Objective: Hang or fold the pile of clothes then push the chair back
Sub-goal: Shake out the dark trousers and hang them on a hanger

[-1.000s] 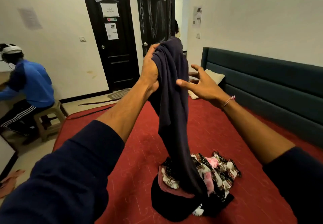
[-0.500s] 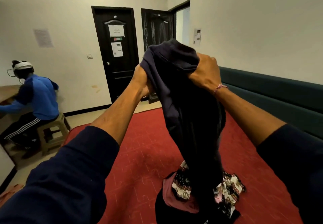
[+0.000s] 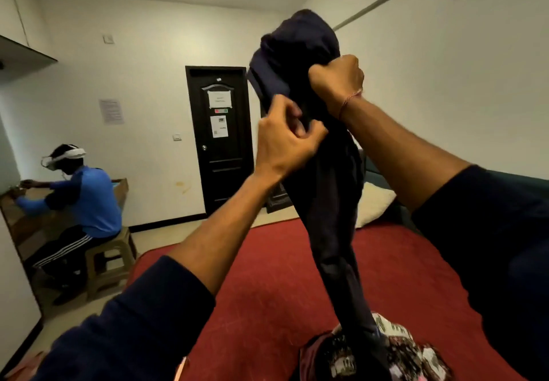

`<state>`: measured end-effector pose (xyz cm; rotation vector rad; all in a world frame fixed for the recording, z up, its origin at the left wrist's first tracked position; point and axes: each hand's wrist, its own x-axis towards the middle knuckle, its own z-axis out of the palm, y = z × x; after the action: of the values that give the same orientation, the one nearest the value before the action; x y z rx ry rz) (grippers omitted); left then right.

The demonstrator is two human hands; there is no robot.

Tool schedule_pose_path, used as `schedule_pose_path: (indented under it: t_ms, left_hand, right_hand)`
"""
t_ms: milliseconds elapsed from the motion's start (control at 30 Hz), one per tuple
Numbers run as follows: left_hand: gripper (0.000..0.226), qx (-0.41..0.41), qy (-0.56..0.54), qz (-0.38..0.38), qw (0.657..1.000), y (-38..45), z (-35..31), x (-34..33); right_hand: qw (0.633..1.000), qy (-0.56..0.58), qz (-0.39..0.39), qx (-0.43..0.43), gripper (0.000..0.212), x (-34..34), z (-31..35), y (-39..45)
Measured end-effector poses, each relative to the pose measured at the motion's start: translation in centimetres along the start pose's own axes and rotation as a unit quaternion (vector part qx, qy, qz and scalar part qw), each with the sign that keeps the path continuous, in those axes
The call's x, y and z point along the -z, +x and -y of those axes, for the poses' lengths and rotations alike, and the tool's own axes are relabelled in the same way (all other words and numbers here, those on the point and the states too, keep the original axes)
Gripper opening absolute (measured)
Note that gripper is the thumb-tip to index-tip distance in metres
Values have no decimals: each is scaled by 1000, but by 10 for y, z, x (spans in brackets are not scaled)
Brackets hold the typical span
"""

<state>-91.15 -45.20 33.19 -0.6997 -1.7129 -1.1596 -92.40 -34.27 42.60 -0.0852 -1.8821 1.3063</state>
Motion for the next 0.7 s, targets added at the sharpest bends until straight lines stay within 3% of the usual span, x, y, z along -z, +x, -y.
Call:
schedule_pose_path:
  t_ms: [67, 133, 200, 267, 333, 433, 533, 633, 700]
  left_hand:
    - [91, -2, 39, 88, 995, -8, -13, -3]
    - [136, 19, 122, 114, 986, -7, -15, -4]
    - [145, 27, 212, 103, 971, 1, -8, 3]
    - [122, 16, 242, 59, 968, 10, 0, 18]
    - [90, -4, 211, 8, 978, 18, 7, 41]
    - [57, -1, 69, 32, 997, 27, 11, 78]
    - [39, 80, -74, 76, 991, 31, 13, 111]
    - [23, 185, -174, 89, 963, 27, 17, 141]
    - [13, 252, -196, 71, 945, 29, 24, 157]
  right_hand:
    - [992, 111, 32, -49, 20, -9, 22, 6]
    - [971, 210, 69, -85, 44, -17, 34, 19]
    - [952, 264, 122, -101, 78, -39, 29, 57]
    - [932, 295, 171, -119, 106, -53, 28, 70]
    - [922, 312, 194, -123, 117, -47, 32, 49]
    - [917, 334, 190, -104, 117, -22, 50, -14]
    - [908, 340, 233, -77, 103, -9, 47, -38]
    - [925, 211, 316, 4, 76, 7, 46, -60]
    - [935, 115, 322, 96, 78, 11, 39, -68]
